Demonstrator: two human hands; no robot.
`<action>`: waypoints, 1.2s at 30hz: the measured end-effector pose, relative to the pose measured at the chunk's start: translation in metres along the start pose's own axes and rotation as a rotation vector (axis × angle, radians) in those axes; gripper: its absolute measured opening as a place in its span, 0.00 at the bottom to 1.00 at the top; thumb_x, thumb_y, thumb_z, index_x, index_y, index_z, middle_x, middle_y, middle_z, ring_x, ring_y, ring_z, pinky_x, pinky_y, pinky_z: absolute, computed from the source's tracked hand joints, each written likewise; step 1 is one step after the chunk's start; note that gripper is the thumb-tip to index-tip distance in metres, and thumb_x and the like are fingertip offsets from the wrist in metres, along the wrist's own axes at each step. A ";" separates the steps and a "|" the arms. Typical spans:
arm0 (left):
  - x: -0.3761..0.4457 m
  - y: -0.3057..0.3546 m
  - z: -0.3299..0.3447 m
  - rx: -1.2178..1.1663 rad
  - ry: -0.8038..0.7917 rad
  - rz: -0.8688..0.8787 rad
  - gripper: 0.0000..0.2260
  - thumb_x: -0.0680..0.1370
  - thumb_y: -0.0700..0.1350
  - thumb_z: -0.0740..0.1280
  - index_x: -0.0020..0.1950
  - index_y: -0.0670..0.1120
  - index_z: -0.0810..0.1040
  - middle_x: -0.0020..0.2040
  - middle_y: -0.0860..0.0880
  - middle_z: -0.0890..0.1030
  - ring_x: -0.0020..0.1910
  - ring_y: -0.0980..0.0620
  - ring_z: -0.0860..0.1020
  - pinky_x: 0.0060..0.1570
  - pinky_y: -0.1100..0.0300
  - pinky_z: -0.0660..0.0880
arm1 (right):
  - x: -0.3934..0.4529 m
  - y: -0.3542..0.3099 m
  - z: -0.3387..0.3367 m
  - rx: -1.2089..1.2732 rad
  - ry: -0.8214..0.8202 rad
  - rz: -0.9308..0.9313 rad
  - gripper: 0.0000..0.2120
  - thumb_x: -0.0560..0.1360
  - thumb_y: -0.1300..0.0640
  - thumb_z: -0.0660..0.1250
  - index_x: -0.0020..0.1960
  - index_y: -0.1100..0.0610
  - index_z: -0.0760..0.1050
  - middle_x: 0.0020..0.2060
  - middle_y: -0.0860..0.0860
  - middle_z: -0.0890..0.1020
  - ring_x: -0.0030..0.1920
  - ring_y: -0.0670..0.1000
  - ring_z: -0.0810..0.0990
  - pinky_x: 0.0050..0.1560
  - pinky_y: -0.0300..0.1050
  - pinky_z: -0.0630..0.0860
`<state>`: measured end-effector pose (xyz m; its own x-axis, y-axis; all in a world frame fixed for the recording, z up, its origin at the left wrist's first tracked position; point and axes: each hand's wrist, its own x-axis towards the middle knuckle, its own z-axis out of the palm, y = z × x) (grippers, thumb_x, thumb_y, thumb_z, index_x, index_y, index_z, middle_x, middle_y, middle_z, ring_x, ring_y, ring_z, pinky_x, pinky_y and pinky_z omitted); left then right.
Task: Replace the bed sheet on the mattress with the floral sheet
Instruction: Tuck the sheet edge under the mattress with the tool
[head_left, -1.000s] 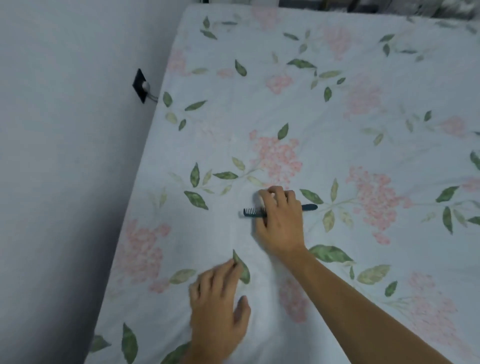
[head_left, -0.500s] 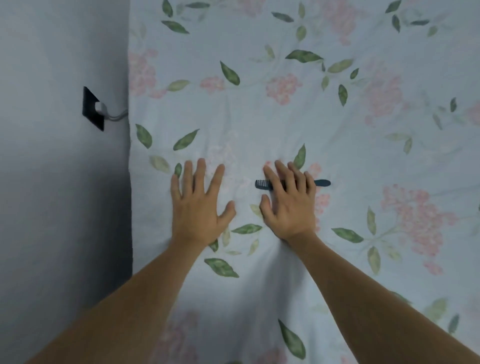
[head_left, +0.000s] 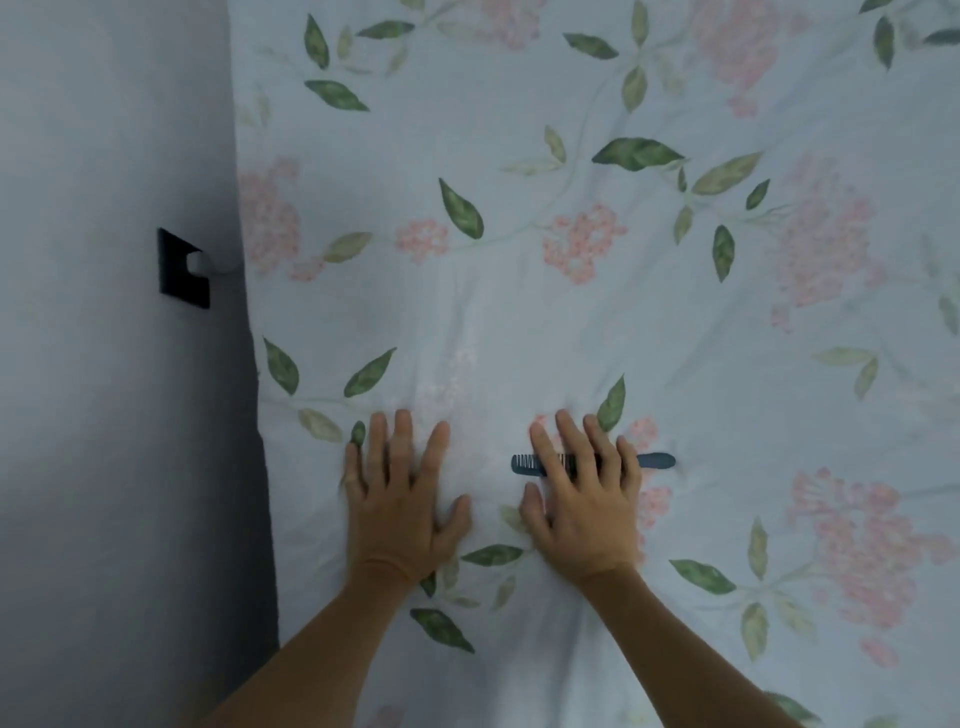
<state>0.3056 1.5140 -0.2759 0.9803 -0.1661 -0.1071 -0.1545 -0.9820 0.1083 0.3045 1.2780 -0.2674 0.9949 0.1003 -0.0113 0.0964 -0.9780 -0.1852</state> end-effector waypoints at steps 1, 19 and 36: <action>0.001 0.000 0.001 0.005 -0.008 -0.006 0.39 0.76 0.65 0.61 0.83 0.49 0.60 0.83 0.37 0.55 0.82 0.33 0.52 0.76 0.29 0.51 | 0.000 0.000 0.000 -0.002 0.006 -0.002 0.34 0.74 0.44 0.68 0.79 0.49 0.69 0.78 0.53 0.69 0.79 0.61 0.64 0.75 0.67 0.60; 0.006 0.003 -0.006 -0.062 -0.060 -0.011 0.38 0.75 0.64 0.60 0.82 0.48 0.63 0.83 0.37 0.58 0.81 0.32 0.54 0.77 0.32 0.47 | 0.011 -0.003 -0.017 0.034 -0.078 0.034 0.32 0.73 0.45 0.69 0.76 0.47 0.72 0.76 0.51 0.72 0.76 0.59 0.67 0.72 0.63 0.64; 0.418 -0.075 -0.113 -0.036 -0.004 0.181 0.36 0.75 0.70 0.64 0.80 0.57 0.63 0.81 0.43 0.61 0.80 0.40 0.58 0.76 0.36 0.56 | 0.382 0.017 -0.071 -0.087 0.031 -0.030 0.22 0.78 0.52 0.61 0.71 0.51 0.71 0.66 0.54 0.72 0.56 0.61 0.70 0.53 0.57 0.71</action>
<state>0.7409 1.5287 -0.2175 0.9364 -0.3400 -0.0864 -0.3236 -0.9323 0.1612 0.6887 1.2867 -0.2056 0.9919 0.1250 0.0237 0.1268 -0.9870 -0.0990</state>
